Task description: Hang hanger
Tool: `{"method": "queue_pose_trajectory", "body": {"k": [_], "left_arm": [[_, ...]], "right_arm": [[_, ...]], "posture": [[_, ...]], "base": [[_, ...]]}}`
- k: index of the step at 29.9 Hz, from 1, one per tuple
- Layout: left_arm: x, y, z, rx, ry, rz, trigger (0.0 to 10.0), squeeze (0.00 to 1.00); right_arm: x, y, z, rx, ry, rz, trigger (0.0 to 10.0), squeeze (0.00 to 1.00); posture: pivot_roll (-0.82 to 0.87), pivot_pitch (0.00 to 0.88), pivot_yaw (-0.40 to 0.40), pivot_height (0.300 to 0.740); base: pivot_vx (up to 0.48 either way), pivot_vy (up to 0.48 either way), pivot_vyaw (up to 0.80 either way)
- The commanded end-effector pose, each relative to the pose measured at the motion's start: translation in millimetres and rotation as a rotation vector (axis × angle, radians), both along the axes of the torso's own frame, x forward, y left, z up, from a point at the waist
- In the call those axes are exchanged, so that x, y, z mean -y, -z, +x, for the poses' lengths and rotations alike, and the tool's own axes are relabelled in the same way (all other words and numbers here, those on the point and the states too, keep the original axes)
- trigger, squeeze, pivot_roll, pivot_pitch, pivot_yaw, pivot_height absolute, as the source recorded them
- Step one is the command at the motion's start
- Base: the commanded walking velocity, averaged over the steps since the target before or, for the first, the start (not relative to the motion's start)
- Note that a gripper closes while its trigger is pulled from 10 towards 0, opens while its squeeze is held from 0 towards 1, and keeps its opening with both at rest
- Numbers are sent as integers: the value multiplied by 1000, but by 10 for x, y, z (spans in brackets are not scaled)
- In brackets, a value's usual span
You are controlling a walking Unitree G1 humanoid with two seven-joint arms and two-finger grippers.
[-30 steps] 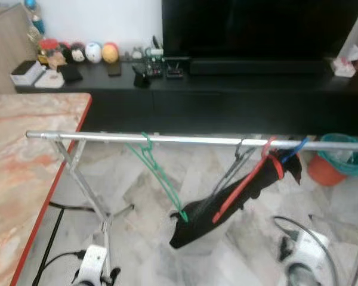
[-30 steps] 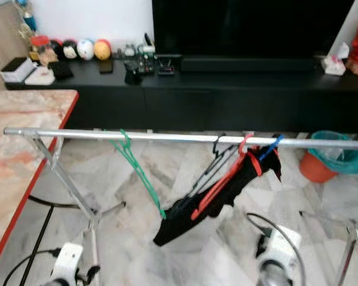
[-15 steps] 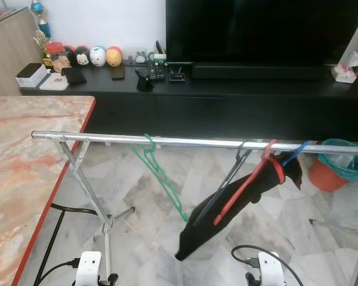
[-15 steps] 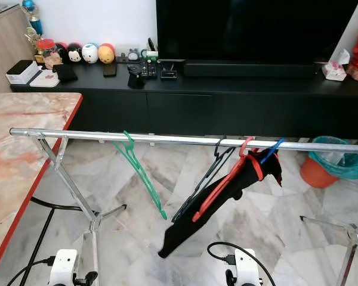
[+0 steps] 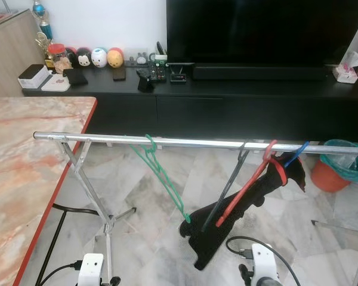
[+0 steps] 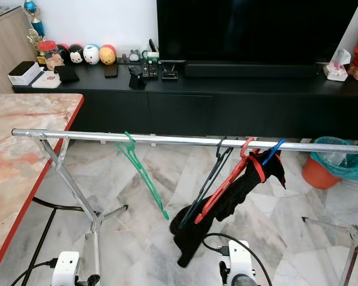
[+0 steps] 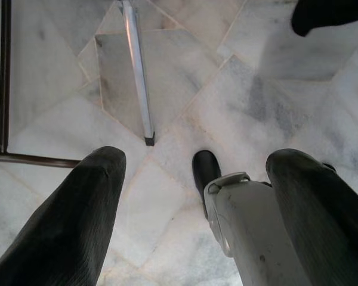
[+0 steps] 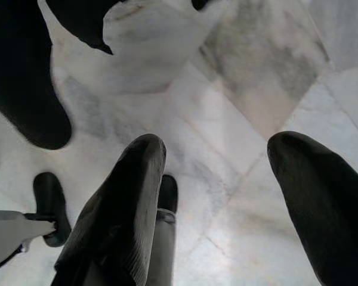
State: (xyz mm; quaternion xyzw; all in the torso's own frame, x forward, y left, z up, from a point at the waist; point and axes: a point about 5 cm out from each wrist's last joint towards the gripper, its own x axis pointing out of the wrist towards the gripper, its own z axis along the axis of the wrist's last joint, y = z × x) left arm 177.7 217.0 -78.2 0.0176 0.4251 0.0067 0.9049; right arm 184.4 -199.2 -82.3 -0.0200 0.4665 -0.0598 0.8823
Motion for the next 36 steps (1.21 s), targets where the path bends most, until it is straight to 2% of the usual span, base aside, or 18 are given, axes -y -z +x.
{"method": "queue_pose_trajectory", "body": {"k": [1, 7, 14, 19, 22, 29, 36], "left_arm": [[-10, 44, -89, -36, -3, 4, 10000, 0], [-7, 48, -90, -44, -8, 3, 10000, 0], [-52, -3, 11, -34, -2, 14, 10000, 0], [-89, -24, 38, -25, -10, 21, 10000, 0], [-166, -28, 7, -30, -22, 36, 10000, 0], [-271, -35, -43, -37, -32, 48, 10000, 0], [-216, -27, -28, -25, -52, 35, 10000, 0]], "right_arm": [[-49, 44, -82, -6, 25, 16, 10000, 0], [-86, 68, -127, -9, 33, 22, 10000, 0], [-80, 18, -26, 34, 73, 36, 10000, 0], [-58, 9, -17, 49, 114, 43, 10000, 0], [-76, 41, -80, 39, 149, 61, 10000, 0], [-210, 119, -220, -10, 128, 83, 10000, 0], [-150, 106, -204, -4, 118, 65, 10000, 0]], "posture": [[-19, 0, -2, 740], [-15, 0, -1, 740], [-34, 0, 35, 740], [-24, 0, 45, 740], [-17, 0, 61, 740], [8, 0, 62, 740], [2, 0, 34, 740]], "base": [[-375, 0, 0], [-358, 0, 0], [-348, 0, 0], [-346, 0, 0], [-345, 0, 0], [-344, 0, 0], [-344, 0, 0]]}}
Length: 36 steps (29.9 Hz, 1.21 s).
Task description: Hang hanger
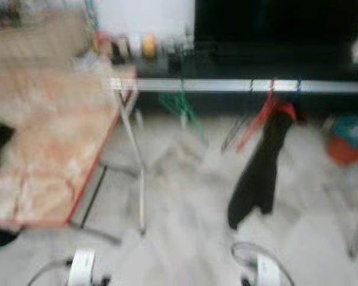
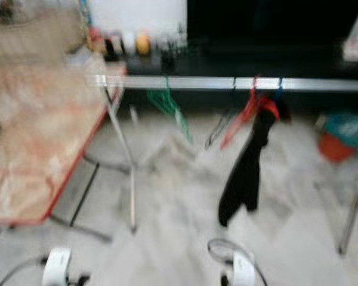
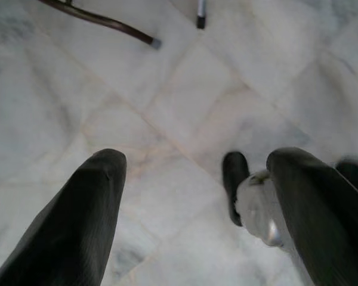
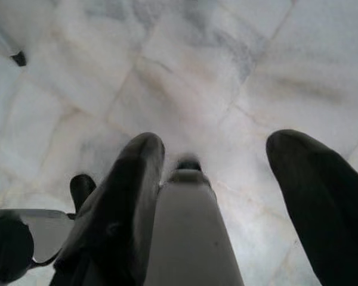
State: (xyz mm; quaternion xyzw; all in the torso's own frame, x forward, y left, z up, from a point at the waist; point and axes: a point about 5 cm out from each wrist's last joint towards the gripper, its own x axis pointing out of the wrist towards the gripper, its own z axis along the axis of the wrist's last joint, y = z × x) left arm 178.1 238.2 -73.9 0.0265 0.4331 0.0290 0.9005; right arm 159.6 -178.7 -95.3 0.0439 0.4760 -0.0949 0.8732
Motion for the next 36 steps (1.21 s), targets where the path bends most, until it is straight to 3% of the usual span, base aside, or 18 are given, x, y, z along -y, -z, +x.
{"method": "queue_pose_trajectory", "body": {"k": [1, 17, 25, 32, 36], "left_arm": [[19, 23, -31, -8, -21, -4, 10000, 0], [383, 119, -68, -22, -31, -72, 10000, 0], [419, 134, -90, -33, -3, -71, 10000, 0], [348, 121, -93, -26, -7, -68, 10000, 0], [292, 98, -64, -19, 2, -54, 10000, 0]], "right_arm": [[84, -33, 57, 15, -4, -21, 10000, 0], [434, -114, 112, 27, -18, -67, 10000, 0], [547, -161, 155, 44, -18, -68, 10000, 0], [511, -157, 174, 36, -14, -55, 10000, 0], [480, -208, 305, 44, -11, -58, 10000, 0]], "posture": [[2, 0, 34, 740], [-13, 0, -57, 740], [-13, 0, -37, 740], [-7, 0, -1, 740], [-27, 0, 16, 740]], "base": [[-345, 0, 0], [-296, 0, 0], [0, 0, 0], [0, 0, 0], [0, 0, -794]]}}
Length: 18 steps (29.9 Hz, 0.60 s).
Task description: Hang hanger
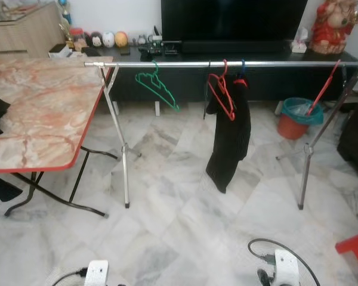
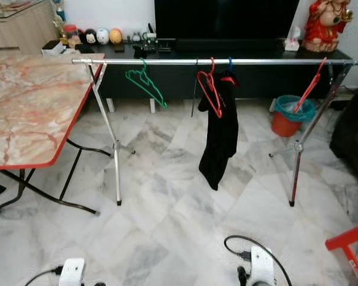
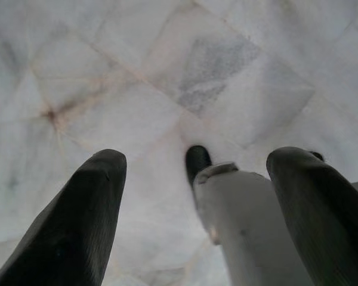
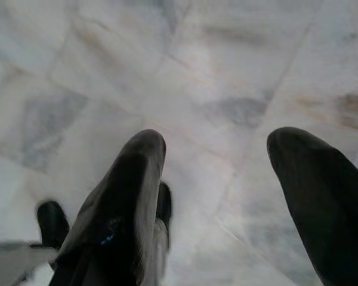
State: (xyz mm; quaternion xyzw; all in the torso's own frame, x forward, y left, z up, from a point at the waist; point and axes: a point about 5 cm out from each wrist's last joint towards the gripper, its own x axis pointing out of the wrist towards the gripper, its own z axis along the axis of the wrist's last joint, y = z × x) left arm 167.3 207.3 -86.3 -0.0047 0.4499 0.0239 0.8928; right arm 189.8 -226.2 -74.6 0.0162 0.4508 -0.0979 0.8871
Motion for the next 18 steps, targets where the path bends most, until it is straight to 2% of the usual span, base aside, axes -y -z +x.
{"method": "queue_pose_trajectory", "body": {"k": [1, 6, 8, 13, 18], "left_arm": [[-29, -31, 51, 18, 20, 8, 10000, 0], [-63, -40, 58, 18, 14, 10, 10000, 0], [-82, -43, 56, 16, 21, 26, 10000, 0], [-88, -36, 42, 7, 30, 42, 10000, 0], [-105, -43, 50, 10, 29, 39, 10000, 0]], "right_arm": [[-4, -8, 23, -1, 25, 4, 10000, 0], [-94, -19, 85, 5, 23, 8, 10000, 0], [-255, 2, 103, 5, 7, 21, 10000, 0], [-380, 31, 81, -3, -3, 27, 10000, 0], [-489, 62, 43, -10, -8, 33, 10000, 0]], "posture": [[-33, 2, 17, 740], [-41, 5, 20, 740], [-45, 10, 24, 740], [-61, 0, 32, 740], [-63, 0, 31, 740]], "base": [[0, 0, -788], [0, 0, -783], [0, 0, -781], [0, 0, -781], [306, 0, -775]]}}
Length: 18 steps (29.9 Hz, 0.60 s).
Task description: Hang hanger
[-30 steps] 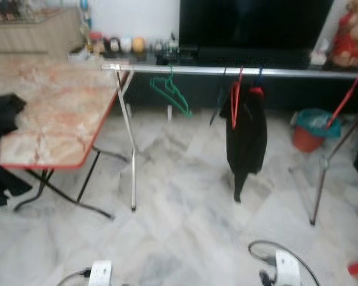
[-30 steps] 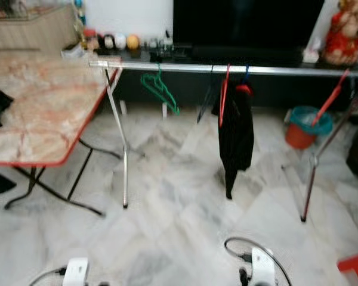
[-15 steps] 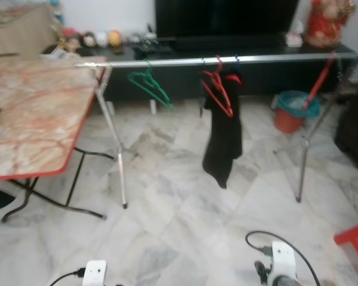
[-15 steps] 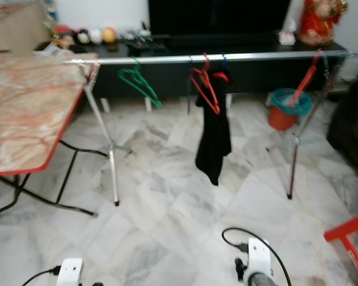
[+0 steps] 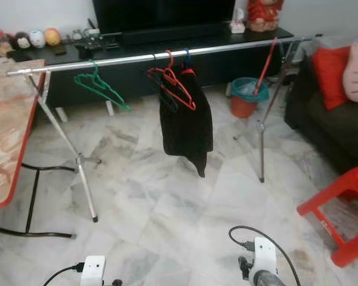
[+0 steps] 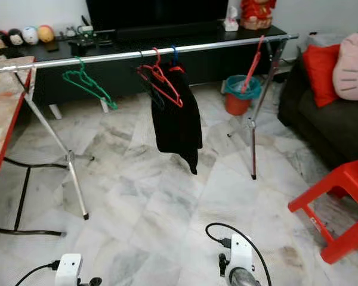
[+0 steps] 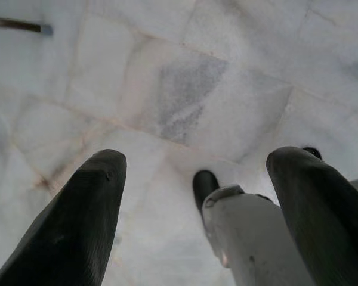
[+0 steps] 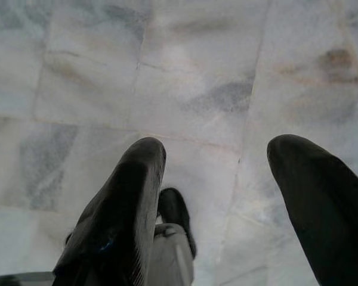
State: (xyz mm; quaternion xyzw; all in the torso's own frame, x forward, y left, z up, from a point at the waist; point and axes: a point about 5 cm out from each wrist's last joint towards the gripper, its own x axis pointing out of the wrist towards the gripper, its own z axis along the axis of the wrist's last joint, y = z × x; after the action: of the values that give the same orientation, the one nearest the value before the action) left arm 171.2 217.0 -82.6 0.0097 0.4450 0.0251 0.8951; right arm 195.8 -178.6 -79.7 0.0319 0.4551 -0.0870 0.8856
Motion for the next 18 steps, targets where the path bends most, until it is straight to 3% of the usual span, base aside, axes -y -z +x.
{"method": "queue_pose_trajectory", "body": {"k": [1, 5, 7, 13, 18], "left_arm": [[-14, -10, 16, 0, 17, 15, 10000, 0], [-8, -12, 23, 2, 17, 13, 10000, 0], [3, -9, 22, 2, 22, 10, 10000, 0], [-5, -1, -2, -5, 25, 10, 10000, 0], [-19, -1, -7, -6, 25, 12, 10000, 0]], "right_arm": [[-18, 36, -72, -10, 1, -7, 10000, 0], [60, 74, -179, -16, 17, -11, 10000, 0], [218, 130, -377, -31, 35, -16, 10000, 0], [493, 174, -662, -62, 59, -27, 10000, 0], [617, 166, -728, -77, 79, -35, 10000, 0]], "posture": [[-65, 0, 31, 740], [-62, 0, 31, 740], [-61, 0, 31, 740], [-61, 0, 32, 740], [-64, 0, 36, 740]], "base": [[322, 0, -775], [322, 0, -775], [337, 0, -775], [353, 0, -775], [355, 0, -770]]}}
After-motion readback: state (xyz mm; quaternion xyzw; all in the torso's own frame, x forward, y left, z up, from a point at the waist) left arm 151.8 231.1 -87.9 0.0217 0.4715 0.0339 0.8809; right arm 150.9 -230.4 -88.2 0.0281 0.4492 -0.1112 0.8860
